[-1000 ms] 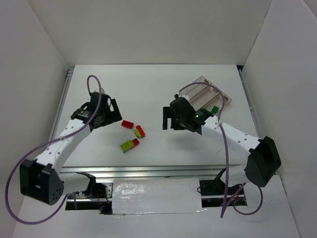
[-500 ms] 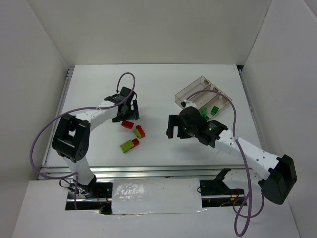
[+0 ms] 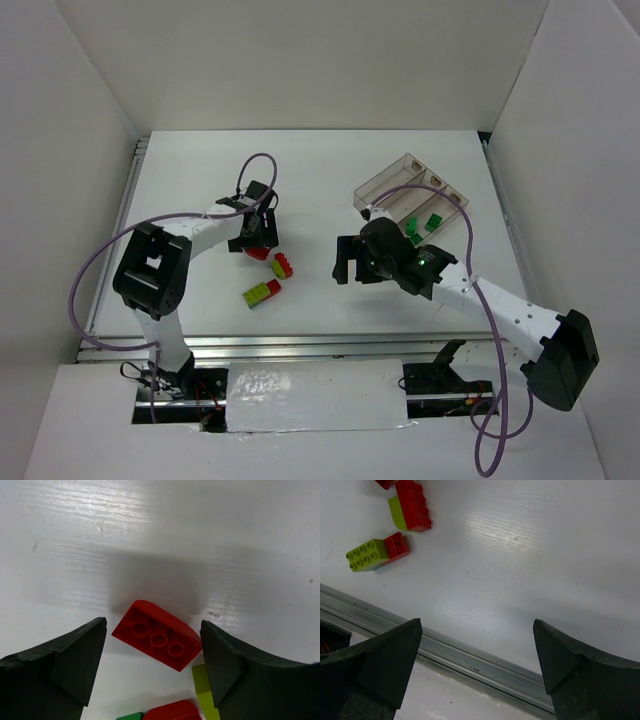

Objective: Sort the legos into containers by color

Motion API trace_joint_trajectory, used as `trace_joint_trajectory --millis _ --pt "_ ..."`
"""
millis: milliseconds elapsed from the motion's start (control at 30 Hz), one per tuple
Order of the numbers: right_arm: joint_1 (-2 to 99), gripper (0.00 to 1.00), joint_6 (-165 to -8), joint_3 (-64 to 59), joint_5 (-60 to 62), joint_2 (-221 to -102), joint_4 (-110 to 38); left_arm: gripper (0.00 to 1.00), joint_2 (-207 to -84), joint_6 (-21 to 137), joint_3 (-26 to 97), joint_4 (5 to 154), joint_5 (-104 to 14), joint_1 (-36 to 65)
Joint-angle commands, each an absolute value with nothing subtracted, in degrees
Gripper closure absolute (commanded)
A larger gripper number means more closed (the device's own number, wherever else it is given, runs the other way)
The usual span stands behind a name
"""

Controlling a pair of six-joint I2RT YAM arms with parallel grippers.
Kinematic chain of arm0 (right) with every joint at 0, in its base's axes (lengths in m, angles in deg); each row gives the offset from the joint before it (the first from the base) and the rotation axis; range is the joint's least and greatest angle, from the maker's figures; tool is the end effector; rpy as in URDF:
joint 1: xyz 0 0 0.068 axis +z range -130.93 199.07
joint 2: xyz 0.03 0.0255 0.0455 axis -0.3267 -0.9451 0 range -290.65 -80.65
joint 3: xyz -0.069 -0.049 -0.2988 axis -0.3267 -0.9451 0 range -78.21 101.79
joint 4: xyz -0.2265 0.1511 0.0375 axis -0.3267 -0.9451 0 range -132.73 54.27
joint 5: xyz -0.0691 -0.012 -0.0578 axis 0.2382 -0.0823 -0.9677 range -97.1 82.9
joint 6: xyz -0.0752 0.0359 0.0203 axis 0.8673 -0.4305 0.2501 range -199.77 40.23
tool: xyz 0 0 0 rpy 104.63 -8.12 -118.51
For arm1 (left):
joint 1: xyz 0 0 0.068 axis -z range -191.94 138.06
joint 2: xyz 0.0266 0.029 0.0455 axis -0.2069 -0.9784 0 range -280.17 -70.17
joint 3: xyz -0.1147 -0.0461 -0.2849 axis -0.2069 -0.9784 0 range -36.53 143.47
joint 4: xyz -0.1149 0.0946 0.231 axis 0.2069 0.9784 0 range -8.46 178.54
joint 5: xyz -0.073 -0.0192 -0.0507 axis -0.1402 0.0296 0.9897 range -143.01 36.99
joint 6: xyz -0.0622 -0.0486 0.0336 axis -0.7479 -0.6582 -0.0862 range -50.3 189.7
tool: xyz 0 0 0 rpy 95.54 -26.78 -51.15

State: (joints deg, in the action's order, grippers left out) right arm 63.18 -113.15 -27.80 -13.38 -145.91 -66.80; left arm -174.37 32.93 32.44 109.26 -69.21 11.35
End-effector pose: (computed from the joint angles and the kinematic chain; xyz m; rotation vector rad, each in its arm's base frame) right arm 0.1946 0.1771 0.2730 -0.1733 2.4221 0.5113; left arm 0.3824 -0.1417 0.1760 -0.3931 2.5670 0.0075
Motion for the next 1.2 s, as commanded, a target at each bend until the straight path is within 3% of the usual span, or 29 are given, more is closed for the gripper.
trace_joint_trajectory --millis 0,100,267,433,500,600,867,1167 --pt "63.98 0.00 -112.38 -27.24 -12.90 -145.96 -65.09 0.13 -175.99 31.47 31.85 107.82 -68.83 11.09" --pt "63.98 0.00 -112.29 -27.15 -13.16 -145.78 -65.44 0.15 -175.55 31.12 30.62 107.21 -68.48 11.09" --pt "64.07 0.00 -112.20 -26.88 -13.16 -146.22 -65.70 0.28 -175.28 31.03 29.48 105.89 -67.69 11.09" --pt "64.07 0.00 -112.11 -26.71 -13.42 -146.05 -65.88 0.71 -175.29 31.12 29.13 105.18 -67.69 11.09" --pt "64.07 0.00 -112.03 -26.71 -13.60 -145.96 -65.88 0.83 -174.50 30.77 29.21 104.92 -68.21 11.09" --pt "64.07 0.00 -112.11 -26.53 -14.39 -145.70 -66.14 0.90 -172.22 30.51 30.44 104.74 -69.09 11.09" --pt "63.98 0.00 -119.56 -27.24 -25.10 -138.41 -69.04 0.90 -167.55 37.08 40.87 94.21 -60.76 14.24" --pt "63.36 0.00 -125.56 -26.36 -35.57 -124.17 -77.30 0.84 -185.46 46.14 67.92 88.66 -51.17 24.53"
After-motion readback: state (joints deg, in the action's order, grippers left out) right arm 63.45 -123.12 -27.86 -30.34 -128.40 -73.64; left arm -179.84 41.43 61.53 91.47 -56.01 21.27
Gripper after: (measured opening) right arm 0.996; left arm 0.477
